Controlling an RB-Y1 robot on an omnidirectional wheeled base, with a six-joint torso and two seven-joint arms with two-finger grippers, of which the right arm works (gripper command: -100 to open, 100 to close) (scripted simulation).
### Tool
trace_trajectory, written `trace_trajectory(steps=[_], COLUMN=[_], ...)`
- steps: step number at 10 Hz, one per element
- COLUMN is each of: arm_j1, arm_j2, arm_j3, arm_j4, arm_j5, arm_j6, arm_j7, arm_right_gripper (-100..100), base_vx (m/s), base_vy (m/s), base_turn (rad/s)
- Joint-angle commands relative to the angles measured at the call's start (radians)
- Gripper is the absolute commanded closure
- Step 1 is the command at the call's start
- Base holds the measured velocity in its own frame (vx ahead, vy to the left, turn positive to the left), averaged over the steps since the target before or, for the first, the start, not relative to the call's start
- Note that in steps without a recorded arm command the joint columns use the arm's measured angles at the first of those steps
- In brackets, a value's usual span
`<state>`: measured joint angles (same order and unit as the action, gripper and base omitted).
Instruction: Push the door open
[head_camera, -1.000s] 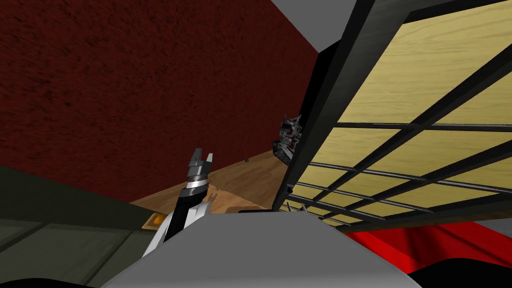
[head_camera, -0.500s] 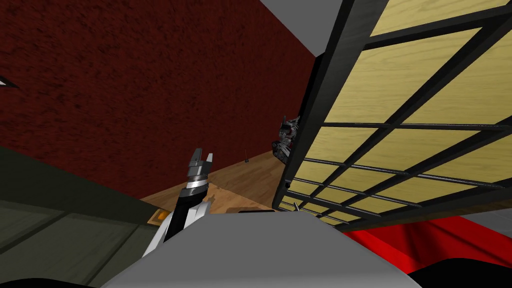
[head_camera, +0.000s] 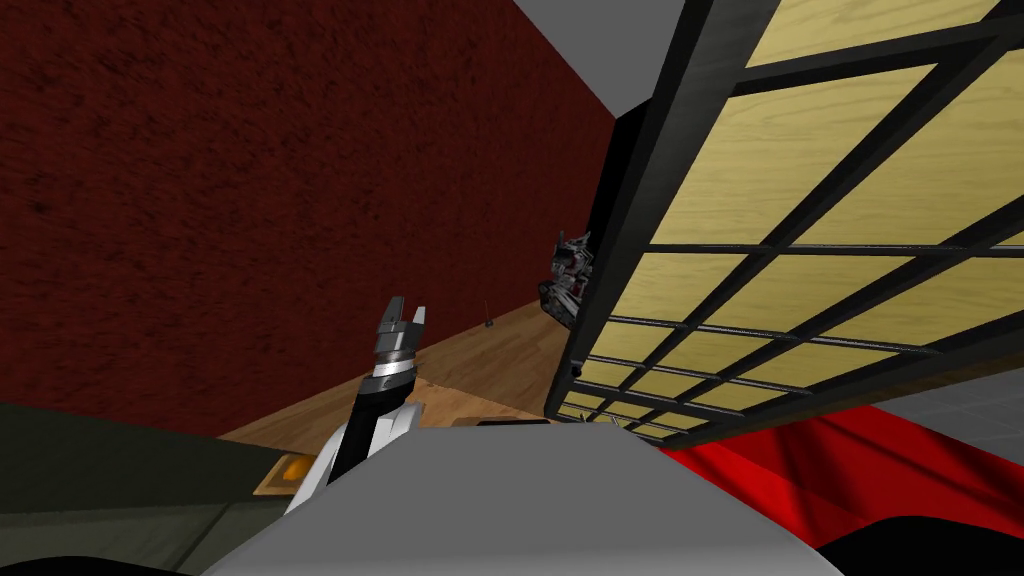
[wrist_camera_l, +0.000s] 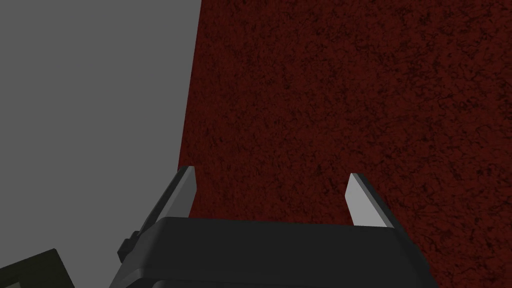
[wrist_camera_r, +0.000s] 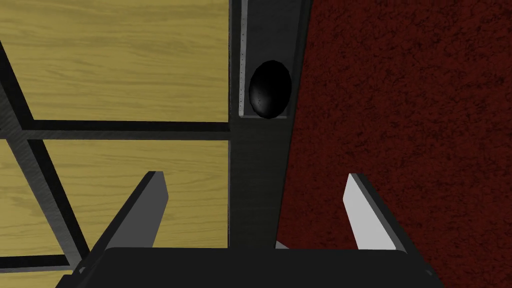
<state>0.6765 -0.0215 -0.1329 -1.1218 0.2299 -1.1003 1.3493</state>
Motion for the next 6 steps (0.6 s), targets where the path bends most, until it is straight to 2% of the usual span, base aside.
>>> trace_trajectory(steps=[1, 2, 3, 4, 5, 6], arm_j1=[0.024, 0.028, 0.026, 0.02, 0.014, 0.01], arm_j2=[0.039, 0.05, 0.04, 0.013, -0.003, -0.008], arm_j3=[0.01, 0.011, 0.01, 0.007, 0.003, 0.0], arm_j4=[0.006, 0.007, 0.001, 0.0, -0.002, -0.004], arm_j5=[-0.025, -0.028, -0.024, -0.026, -0.027, -0.029], arm_j6=[-0.028, -0.032, -0.024, -0.018, -0.009, -0.003], arm_j7=[0.014, 0.016, 0.012, 0.012, 0.01, 0.01], arm_right_gripper=[-100, -100, -100, -100, -100, -100], base_vx=[0.074, 0.054, 0.021, 0.097, 0.184, 0.2], base_vy=[0.094, 0.068, 0.029, 0.001, -0.041, -0.03], base_turn=[-0.188, -0.1, -0.012, 0.017, 0.026, 0.023])
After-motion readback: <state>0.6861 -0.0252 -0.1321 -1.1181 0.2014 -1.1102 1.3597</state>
